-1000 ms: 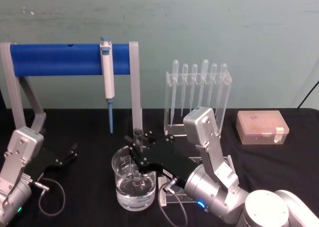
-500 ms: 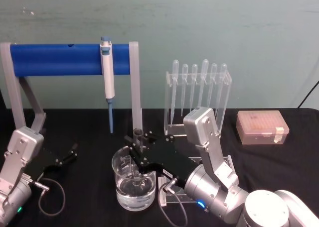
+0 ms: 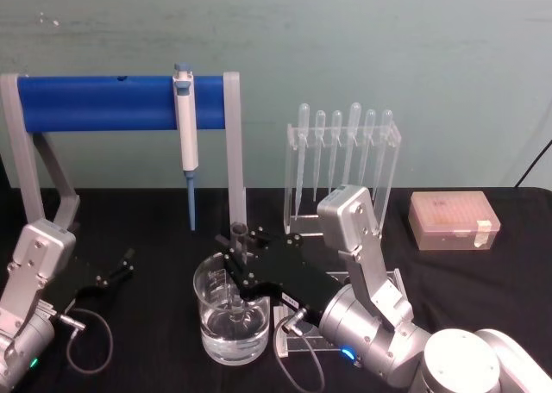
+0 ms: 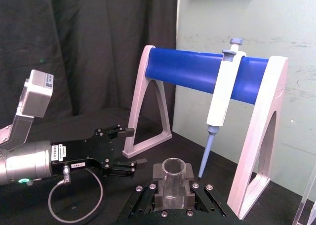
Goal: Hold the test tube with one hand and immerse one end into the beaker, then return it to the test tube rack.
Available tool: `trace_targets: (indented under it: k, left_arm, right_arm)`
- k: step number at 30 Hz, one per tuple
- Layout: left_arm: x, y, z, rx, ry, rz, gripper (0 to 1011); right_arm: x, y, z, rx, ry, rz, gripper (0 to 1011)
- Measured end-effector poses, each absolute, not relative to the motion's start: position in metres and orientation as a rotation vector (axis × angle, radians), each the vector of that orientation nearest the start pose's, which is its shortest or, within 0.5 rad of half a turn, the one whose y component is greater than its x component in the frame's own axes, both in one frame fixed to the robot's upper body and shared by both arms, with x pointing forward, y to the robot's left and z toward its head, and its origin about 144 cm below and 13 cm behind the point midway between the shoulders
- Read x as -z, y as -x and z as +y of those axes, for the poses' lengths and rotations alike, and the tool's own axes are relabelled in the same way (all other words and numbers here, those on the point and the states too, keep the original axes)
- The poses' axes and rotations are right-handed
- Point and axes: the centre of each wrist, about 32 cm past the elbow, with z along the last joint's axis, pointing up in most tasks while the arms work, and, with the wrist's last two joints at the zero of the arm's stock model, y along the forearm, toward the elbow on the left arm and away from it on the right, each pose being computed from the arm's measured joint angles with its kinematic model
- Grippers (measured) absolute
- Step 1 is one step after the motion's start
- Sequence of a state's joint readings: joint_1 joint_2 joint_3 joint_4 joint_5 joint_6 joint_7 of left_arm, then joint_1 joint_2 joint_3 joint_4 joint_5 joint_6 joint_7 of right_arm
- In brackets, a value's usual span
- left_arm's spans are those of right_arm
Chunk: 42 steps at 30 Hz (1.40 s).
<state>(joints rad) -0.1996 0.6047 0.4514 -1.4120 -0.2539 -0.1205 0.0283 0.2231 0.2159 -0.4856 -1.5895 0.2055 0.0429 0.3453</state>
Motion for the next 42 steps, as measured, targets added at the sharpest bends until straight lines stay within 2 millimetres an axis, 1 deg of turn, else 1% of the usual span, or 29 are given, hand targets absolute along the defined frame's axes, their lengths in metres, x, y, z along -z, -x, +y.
trace_targets:
  k: [31, 35, 41, 42]
  left_arm:
    - [-1.140, -0.489, 0.310, -1.248, -0.304, -0.285, 1000]
    - [-1.140, -0.489, 0.310, -1.248, -0.304, -0.285, 1000]
    - [-1.140, -0.489, 0.310, -1.248, -0.304, -0.285, 1000]
    - [-1.140, -0.489, 0.310, -1.248, -0.304, -0.285, 1000]
  right_arm:
    - [-1.195, -0.485, -0.140, 0.750, 0.001, -0.119, 225]
    - [-1.200, -0.483, -0.141, 0.749, -0.008, -0.132, 225]
    - [-1.221, -0.481, -0.147, 0.746, -0.046, -0.170, 225]
    - [-1.229, -0.481, -0.149, 0.741, -0.062, -0.182, 225]
